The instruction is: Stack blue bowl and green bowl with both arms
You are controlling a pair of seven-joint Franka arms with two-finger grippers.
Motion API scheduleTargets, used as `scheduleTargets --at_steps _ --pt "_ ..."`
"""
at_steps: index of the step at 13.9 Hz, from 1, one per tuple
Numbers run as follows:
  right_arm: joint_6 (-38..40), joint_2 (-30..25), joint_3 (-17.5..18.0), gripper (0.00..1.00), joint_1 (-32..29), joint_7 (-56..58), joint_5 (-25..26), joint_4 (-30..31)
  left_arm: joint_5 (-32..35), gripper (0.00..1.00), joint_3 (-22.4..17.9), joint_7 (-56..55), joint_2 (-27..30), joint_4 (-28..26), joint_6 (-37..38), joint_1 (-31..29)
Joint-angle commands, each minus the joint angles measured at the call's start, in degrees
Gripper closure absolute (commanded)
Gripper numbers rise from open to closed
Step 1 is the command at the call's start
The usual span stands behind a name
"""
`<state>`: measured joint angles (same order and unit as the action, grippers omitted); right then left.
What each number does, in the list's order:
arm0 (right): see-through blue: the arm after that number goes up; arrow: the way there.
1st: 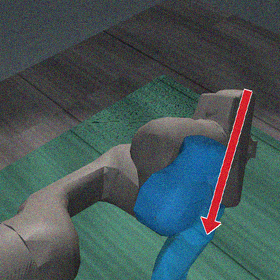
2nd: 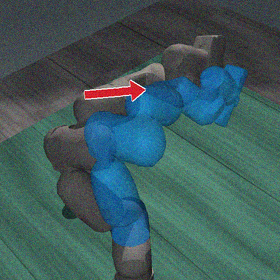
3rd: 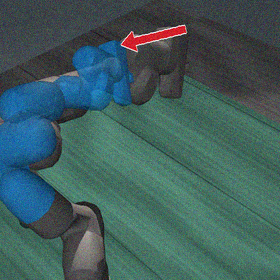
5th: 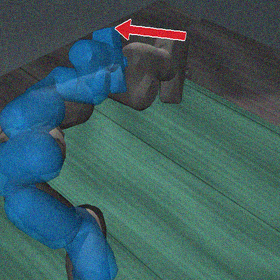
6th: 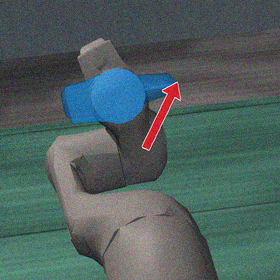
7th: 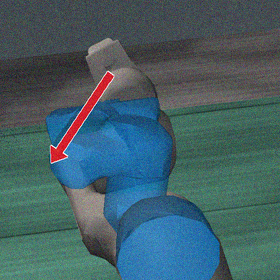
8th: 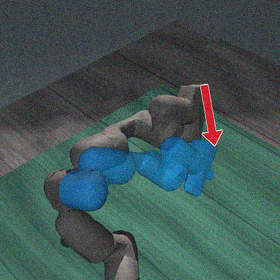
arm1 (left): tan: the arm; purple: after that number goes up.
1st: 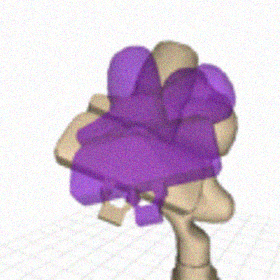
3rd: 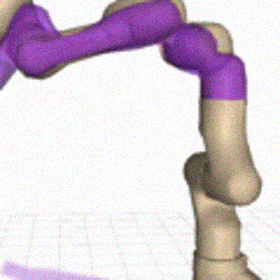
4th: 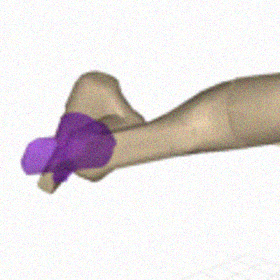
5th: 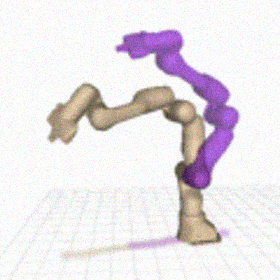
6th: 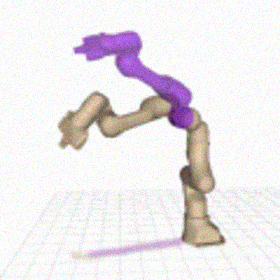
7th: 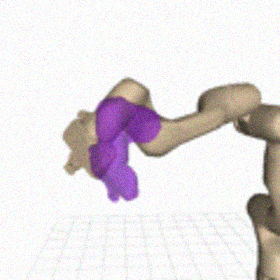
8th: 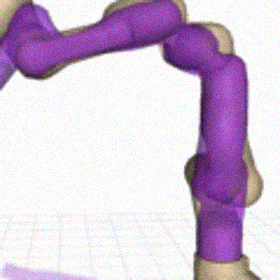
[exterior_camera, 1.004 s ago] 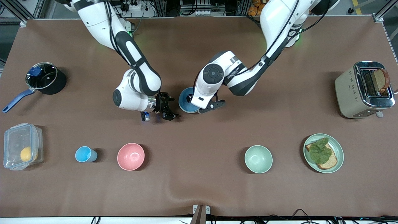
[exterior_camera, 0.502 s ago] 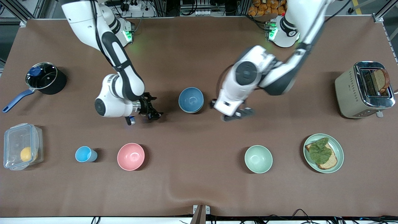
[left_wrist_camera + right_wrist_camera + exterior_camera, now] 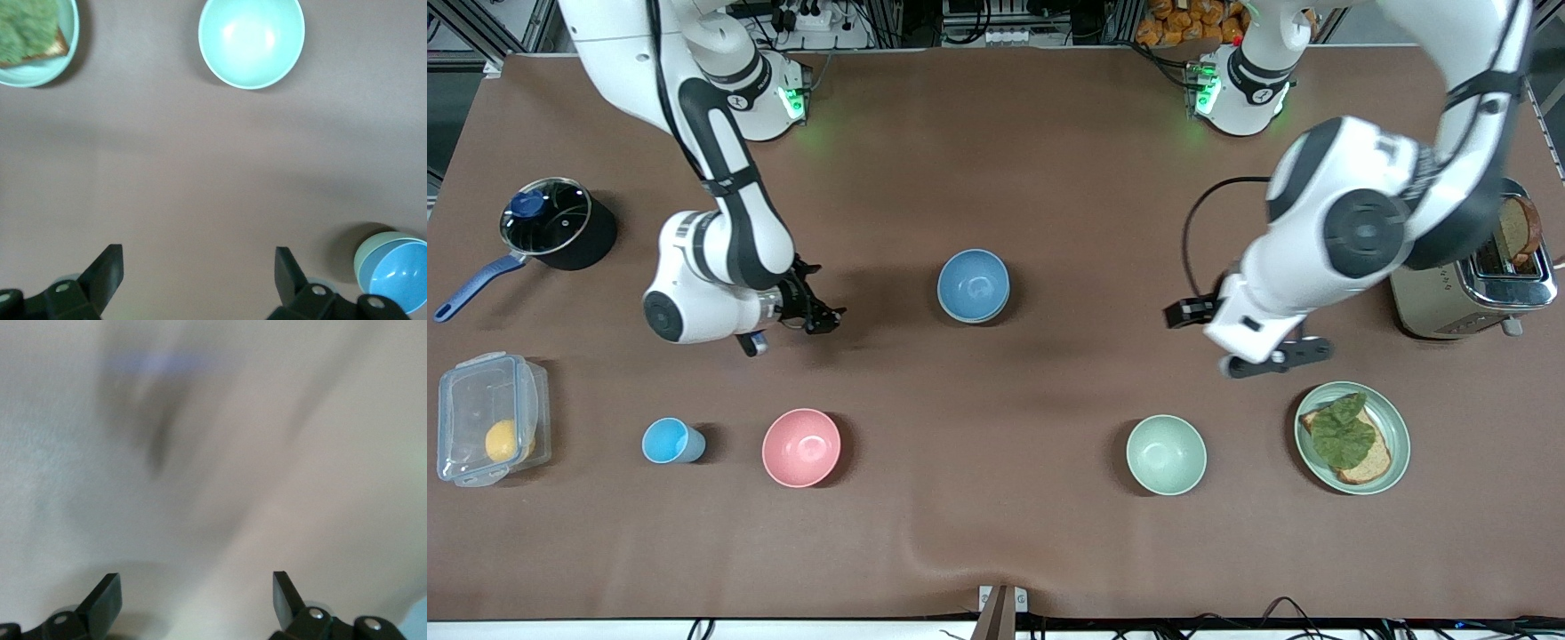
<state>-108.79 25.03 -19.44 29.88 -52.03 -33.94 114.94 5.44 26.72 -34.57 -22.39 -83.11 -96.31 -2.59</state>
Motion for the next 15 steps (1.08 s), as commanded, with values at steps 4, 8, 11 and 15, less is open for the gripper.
scheduleTargets --at_steps 4,8,11,15 --pt "9.81 -6.65 -1.83 0.0 -7.81 6.93 9.75 -1.3 -1.57 0.0 0.7 9.94 5.25 1.37 4.29 -9.52" --pt "17.09 -8.51 0.96 0.0 -14.3 7.11 16.09 -7.69 -4.74 0.0 0.09 14.52 10.52 0.84 9.98 -13.84" --pt "24.21 -8.69 6.06 0.0 -21.5 12.03 17.41 -14.29 -5.26 0.0 -9.17 17.43 15.87 -3.62 11.24 -6.26" --pt "27.66 -9.04 12.49 0.0 -27.85 12.65 21.88 -19.13 -6.15 0.0 -22.76 21.29 20.8 -6.8 11.24 6.89"
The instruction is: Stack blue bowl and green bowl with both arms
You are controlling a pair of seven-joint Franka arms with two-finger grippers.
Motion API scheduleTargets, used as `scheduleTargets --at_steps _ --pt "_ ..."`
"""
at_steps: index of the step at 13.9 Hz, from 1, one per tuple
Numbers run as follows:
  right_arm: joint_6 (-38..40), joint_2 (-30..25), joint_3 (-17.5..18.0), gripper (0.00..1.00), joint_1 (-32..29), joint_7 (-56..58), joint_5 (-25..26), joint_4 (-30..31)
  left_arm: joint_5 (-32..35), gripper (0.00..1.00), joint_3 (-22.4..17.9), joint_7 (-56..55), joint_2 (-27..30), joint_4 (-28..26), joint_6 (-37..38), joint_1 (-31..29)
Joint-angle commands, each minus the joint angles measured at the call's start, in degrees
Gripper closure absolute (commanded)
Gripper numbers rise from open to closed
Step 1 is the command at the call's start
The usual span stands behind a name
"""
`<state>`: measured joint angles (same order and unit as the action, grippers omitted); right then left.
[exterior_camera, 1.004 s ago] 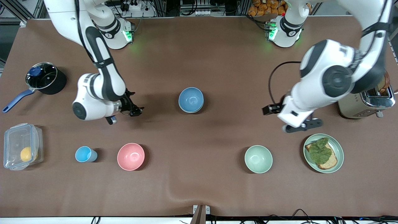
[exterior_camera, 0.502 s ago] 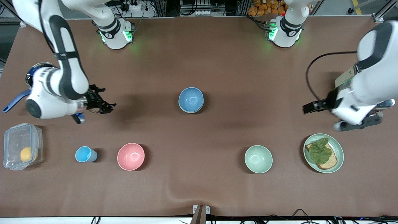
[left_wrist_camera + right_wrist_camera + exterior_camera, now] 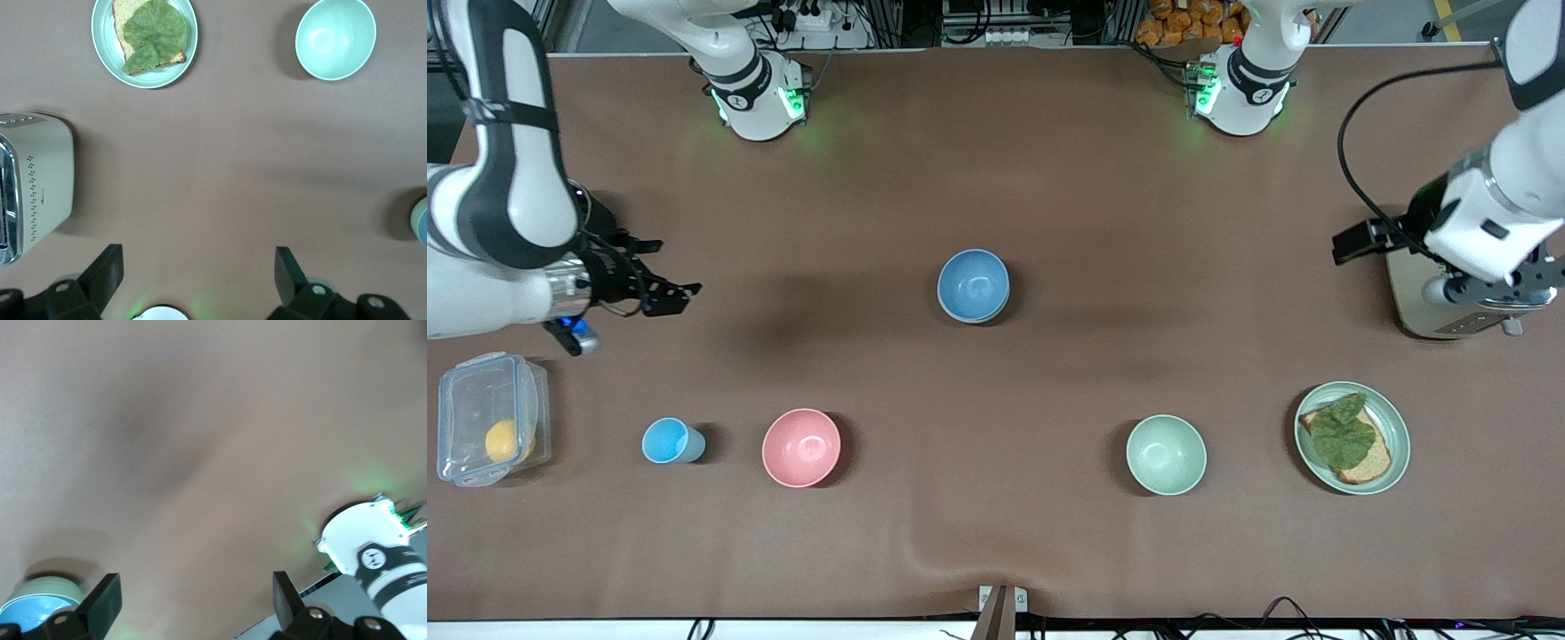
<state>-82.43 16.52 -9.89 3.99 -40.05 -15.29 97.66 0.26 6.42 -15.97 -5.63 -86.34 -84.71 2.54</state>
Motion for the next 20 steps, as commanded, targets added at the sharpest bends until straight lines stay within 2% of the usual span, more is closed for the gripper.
scheduleTargets --at_steps 1,4,7,9,11,15,20 --pt "1.31 -1.22 3.12 0.0 -2.32 1.02 3.42 -2.55 -0.97 0.0 -2.55 3.22 4.49 -3.58 -0.37 1.77" --pt "1.04 -3.24 3.82 0.0 -3.81 6.36 3.6 -5.89 -0.35 0.0 -3.07 8.91 4.58 -2.78 -0.28 2.03" --pt "1.31 -4.47 4.79 0.0 -4.17 9.99 4.73 -9.33 0.35 0.0 -3.08 9.81 6.42 -2.61 -0.37 2.12" --pt "0.96 -6.67 7.85 0.0 -5.3 10.08 8.06 -9.42 1.75 0.0 -2.99 9.9 6.6 -1.12 -0.28 2.3" --pt "0.26 -9.04 10.93 0.0 -7.23 10.08 9.31 -9.77 1.76 0.0 -3.08 9.9 6.69 -0.76 -0.28 2.3" --pt "-4.83 -14.31 11.82 0.0 -7.33 10.69 9.57 -9.33 1.58 0.0 -2.99 9.9 6.08 -0.68 -0.11 3.62" --pt "-11.51 -16.43 11.56 0.0 -7.51 23.49 11.07 -7.31 1.58 0.0 -2.64 9.29 5.28 -0.76 0.51 3.18"
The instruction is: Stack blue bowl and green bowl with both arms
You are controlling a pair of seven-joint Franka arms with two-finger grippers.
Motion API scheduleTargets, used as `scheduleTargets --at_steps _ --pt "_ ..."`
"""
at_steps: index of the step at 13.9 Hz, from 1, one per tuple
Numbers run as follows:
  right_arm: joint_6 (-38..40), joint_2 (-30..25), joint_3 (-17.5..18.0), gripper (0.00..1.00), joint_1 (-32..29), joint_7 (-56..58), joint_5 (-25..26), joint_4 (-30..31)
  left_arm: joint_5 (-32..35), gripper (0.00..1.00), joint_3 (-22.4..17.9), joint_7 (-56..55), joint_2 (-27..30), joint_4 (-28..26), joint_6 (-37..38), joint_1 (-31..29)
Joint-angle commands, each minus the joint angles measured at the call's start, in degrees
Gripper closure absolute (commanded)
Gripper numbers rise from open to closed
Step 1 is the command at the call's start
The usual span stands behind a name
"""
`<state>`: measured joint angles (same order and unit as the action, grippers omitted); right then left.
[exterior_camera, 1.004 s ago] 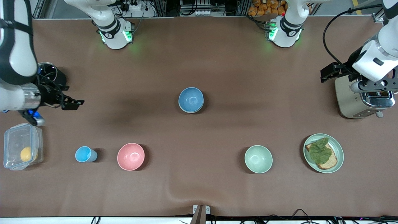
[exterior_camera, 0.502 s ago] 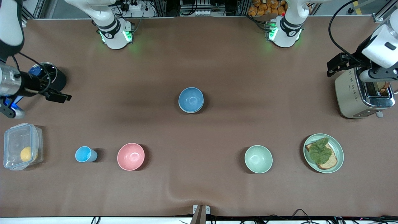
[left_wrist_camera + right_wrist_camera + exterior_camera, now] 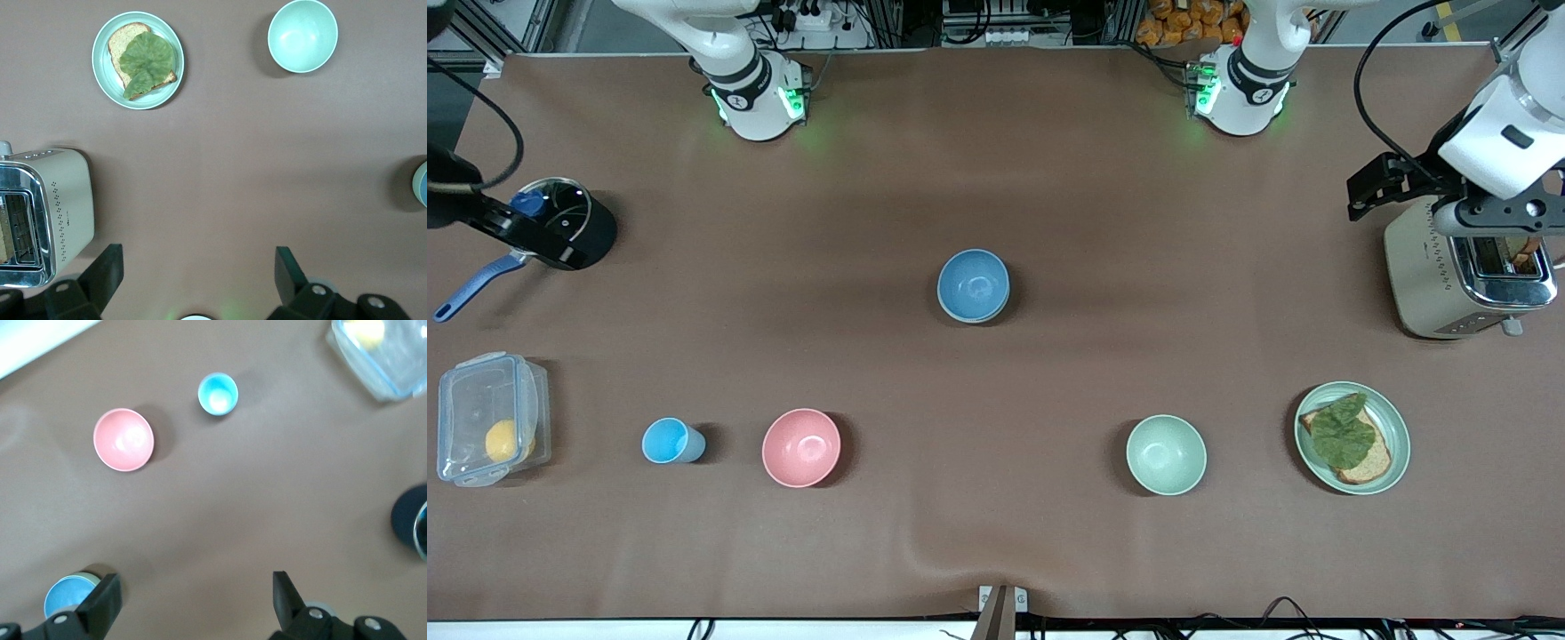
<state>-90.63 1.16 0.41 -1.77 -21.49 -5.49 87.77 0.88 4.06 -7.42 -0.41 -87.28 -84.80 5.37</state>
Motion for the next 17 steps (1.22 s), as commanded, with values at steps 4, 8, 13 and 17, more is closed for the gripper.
scheduleTargets --at_steps 4,8,13,17 --pt "-3.15 -1.34 1.43 0.0 -1.31 8.57 3.47 2.58 0.52 0.0 -0.54 0.83 0.06 0.27 0.51 0.17" --pt "-2.18 -3.96 1.34 0.0 -1.39 8.83 3.47 4.06 0.35 0.0 -0.45 0.56 -0.03 0.18 0.6 0.08" --pt "-3.14 -4.77 1.08 0.0 -1.39 9.01 3.47 5.65 0.35 0.0 -0.45 0.56 -0.38 0.1 0.51 0.08" --pt "-3.15 -4.59 0.99 0.0 -0.61 9.1 3.64 5.66 0.35 0.0 -0.54 0.56 -0.38 0.18 0.6 -0.01"
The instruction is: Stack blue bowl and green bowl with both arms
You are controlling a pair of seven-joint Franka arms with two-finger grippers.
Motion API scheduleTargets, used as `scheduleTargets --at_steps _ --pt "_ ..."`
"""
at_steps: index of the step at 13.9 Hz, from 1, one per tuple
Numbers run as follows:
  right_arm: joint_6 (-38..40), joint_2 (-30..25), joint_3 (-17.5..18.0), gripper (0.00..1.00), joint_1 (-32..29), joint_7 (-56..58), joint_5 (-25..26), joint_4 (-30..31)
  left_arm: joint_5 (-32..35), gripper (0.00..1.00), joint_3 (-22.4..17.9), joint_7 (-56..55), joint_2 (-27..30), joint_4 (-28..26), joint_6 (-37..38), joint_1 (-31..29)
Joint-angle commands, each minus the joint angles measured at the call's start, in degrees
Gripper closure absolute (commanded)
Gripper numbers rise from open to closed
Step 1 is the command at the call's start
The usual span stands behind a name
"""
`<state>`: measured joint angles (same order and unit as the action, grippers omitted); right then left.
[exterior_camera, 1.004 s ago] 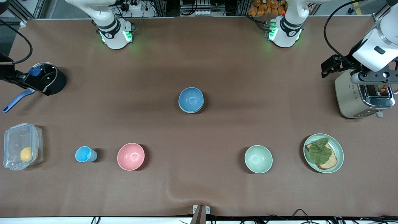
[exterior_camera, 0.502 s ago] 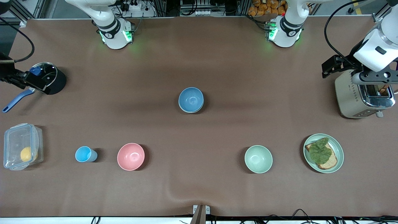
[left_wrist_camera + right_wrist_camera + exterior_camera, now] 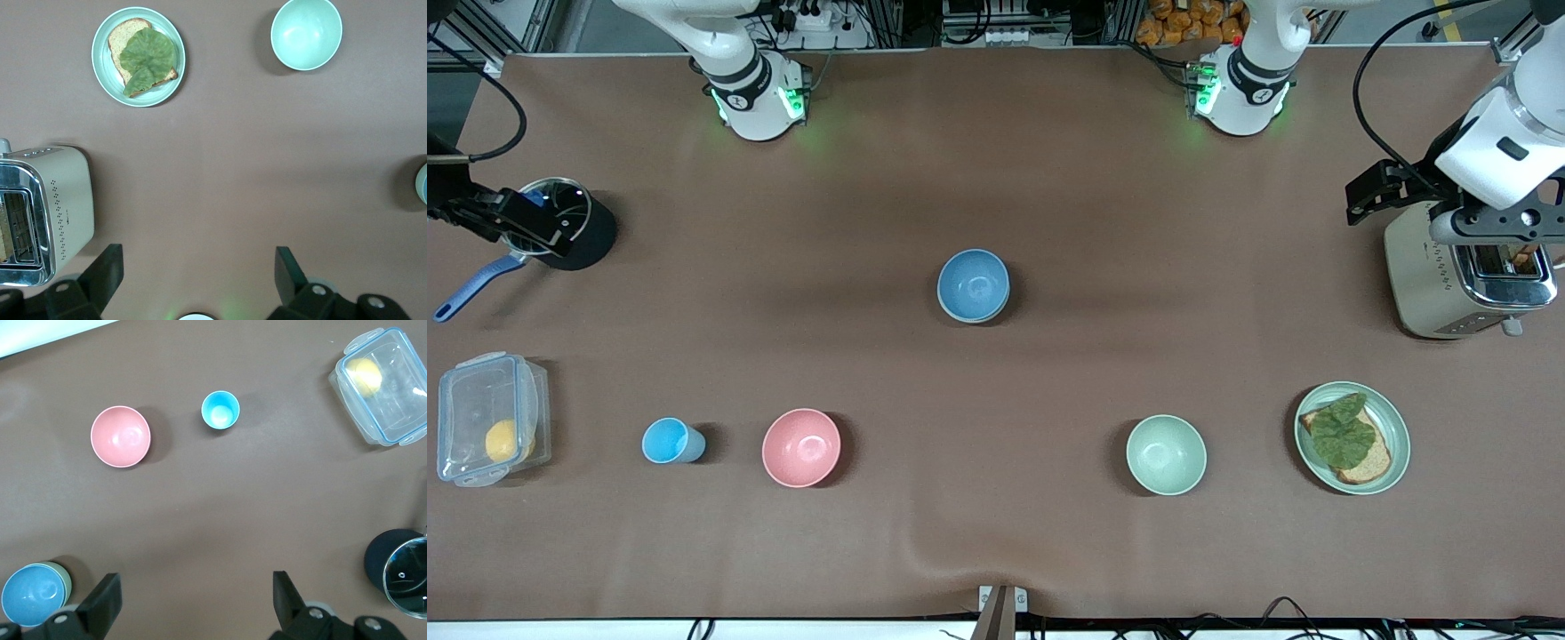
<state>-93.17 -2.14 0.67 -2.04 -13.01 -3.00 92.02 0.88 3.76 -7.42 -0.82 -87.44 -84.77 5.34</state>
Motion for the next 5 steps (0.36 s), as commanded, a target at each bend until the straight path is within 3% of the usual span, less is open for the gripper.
scheduleTargets --at_steps 1,5 --pt "-0.87 -1.29 0.65 0.0 -0.25 0.62 1.24 1.41 0.35 0.0 -0.24 0.56 0.03 0.34 0.57 0.11" --pt "-0.96 -1.2 0.74 0.0 -0.24 0.62 1.24 1.41 0.35 0.0 -0.33 0.48 0.03 0.34 0.57 0.11"
